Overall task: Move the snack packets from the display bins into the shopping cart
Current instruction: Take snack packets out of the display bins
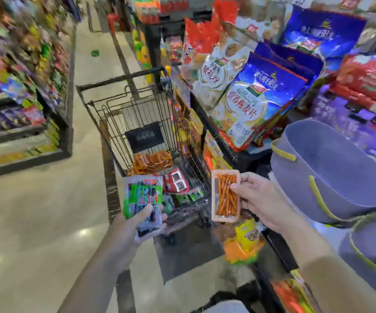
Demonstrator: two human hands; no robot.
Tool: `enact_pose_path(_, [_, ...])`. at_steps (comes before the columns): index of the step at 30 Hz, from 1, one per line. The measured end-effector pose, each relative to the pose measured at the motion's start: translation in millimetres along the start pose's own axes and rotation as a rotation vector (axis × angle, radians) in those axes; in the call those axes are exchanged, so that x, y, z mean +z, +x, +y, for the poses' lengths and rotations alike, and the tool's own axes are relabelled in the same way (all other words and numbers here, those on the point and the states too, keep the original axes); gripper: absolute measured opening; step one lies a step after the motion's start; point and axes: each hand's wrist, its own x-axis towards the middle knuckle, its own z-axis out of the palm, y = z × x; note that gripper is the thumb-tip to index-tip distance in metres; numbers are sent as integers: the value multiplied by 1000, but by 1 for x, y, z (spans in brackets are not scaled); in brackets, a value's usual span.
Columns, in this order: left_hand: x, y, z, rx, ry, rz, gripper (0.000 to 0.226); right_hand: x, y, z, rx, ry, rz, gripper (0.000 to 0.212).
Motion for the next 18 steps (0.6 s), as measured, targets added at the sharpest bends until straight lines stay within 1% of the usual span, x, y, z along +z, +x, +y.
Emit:
enact_pose_path(2, [-12,13,5,3,-21,64,40,10,31,-1,16,-10,-49,10])
enact_pose_path(5, [-22,39,11,-16,-5,129,38,23,81,-2,48,-30,-107,6])
enact_pose_path(10, [-21,96,22,-48,-14,240,53,43,176,-4,131,-16,-154,19])
enact_pose_path(12, [-19,119,26,-79,-27,278,49,49,210,-4,164,-14,-174,17])
enact_pose_path(14, [-17,144,29,-121,-36,311,39,54,242,-4,190,-39,-200,15])
enact_pose_path(18, [-15,196,27,-199,4,356,32,63,304,3,243,-67,-239,14])
